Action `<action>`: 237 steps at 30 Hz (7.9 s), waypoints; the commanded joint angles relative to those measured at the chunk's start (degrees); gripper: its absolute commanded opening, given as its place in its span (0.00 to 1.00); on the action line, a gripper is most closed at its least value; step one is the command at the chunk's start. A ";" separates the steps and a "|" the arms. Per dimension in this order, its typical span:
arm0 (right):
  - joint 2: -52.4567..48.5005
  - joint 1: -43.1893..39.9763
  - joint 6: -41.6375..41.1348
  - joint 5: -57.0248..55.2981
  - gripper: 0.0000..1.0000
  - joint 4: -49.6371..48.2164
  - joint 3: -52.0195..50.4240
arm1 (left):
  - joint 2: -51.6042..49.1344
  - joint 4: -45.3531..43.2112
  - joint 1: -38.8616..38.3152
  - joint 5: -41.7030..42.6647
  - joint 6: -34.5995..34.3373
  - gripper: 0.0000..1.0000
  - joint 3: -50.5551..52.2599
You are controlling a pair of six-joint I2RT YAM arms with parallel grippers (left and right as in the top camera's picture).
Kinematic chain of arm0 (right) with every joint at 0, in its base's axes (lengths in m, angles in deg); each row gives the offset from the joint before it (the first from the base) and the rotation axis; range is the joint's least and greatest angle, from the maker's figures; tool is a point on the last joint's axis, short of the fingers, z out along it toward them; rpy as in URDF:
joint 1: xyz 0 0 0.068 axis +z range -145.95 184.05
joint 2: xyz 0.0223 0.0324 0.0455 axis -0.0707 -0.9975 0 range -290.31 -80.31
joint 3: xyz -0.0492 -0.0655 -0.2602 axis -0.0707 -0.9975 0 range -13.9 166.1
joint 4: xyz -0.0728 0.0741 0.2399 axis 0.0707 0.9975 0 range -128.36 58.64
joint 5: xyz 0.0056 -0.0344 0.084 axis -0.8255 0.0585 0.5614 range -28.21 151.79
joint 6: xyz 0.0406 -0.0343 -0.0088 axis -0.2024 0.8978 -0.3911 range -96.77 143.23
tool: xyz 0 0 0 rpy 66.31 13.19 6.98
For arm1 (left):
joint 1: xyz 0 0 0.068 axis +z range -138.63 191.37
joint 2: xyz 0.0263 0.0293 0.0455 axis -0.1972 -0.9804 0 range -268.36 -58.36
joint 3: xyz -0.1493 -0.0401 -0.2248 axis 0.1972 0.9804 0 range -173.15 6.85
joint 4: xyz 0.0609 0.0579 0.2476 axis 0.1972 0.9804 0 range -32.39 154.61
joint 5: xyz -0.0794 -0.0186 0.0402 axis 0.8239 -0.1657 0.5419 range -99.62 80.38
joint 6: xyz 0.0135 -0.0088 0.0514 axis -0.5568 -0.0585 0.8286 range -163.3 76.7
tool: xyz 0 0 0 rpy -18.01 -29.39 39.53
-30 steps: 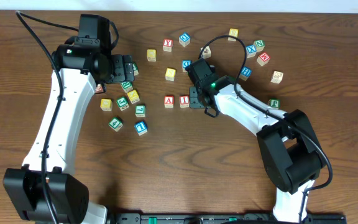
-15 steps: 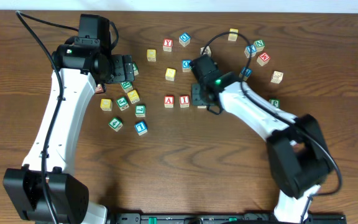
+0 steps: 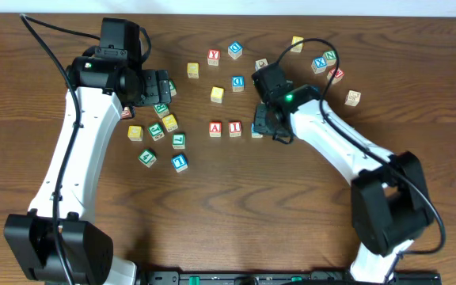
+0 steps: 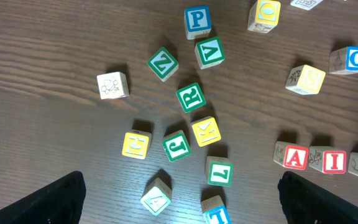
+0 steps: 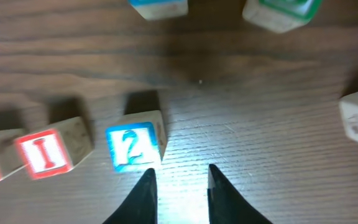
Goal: Spell out AI2
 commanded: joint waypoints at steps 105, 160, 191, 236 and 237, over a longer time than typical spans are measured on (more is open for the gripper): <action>2.80 -2.05 -2.32 4.48 0.24 -15.02 -2.69 | 0.55 0.11 0.31 -0.72 0.35 0.98 -1.18; 2.45 -6.67 2.78 7.43 0.26 -16.37 -4.37 | -19.52 -17.38 -8.46 16.02 -13.33 0.07 10.78; 2.45 -6.67 2.78 7.02 0.27 -16.15 -4.39 | -20.52 -17.33 -14.32 16.20 -14.73 0.07 11.39; 2.32 -6.29 2.78 6.93 0.27 -16.20 -4.39 | -20.57 -23.98 -18.03 7.41 -13.88 0.07 11.39; 2.23 -6.29 2.78 6.93 0.27 -16.20 -4.39 | -20.57 -24.11 -18.03 7.41 -13.88 0.08 11.39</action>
